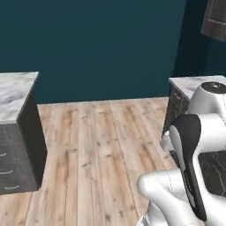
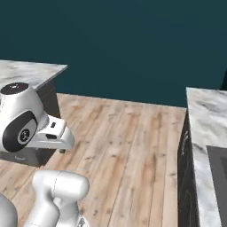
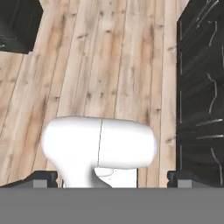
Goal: Pick the cup and bowl from the counter and place them on the counter next to the sink.
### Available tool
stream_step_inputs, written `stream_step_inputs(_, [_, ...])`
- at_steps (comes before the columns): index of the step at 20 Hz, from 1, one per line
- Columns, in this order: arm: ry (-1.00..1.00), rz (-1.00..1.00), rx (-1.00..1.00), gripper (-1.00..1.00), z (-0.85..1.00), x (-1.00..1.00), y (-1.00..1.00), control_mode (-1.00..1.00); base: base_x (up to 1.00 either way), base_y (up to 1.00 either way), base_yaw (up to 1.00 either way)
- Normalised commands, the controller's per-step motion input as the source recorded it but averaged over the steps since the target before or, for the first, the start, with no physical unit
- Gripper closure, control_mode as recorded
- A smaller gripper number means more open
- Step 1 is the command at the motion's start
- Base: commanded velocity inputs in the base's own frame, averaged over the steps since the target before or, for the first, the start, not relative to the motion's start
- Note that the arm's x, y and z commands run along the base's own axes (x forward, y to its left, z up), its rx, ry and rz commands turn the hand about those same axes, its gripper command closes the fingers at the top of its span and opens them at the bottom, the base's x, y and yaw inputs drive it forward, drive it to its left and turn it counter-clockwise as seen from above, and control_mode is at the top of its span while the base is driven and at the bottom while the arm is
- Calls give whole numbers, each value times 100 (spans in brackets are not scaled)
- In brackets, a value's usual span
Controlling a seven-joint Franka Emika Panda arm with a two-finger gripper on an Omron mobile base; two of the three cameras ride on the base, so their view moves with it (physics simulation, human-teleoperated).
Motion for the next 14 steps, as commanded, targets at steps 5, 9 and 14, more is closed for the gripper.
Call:
stream_step_inputs(5, [0,0,0,-100,0,0,0,100,0,1,84])
stream_step_inputs(9, [0,0,0,-100,0,0,0,100,0,0,84])
stream_step_inputs(14, [0,0,0,-100,0,0,0,100,3,0,81])
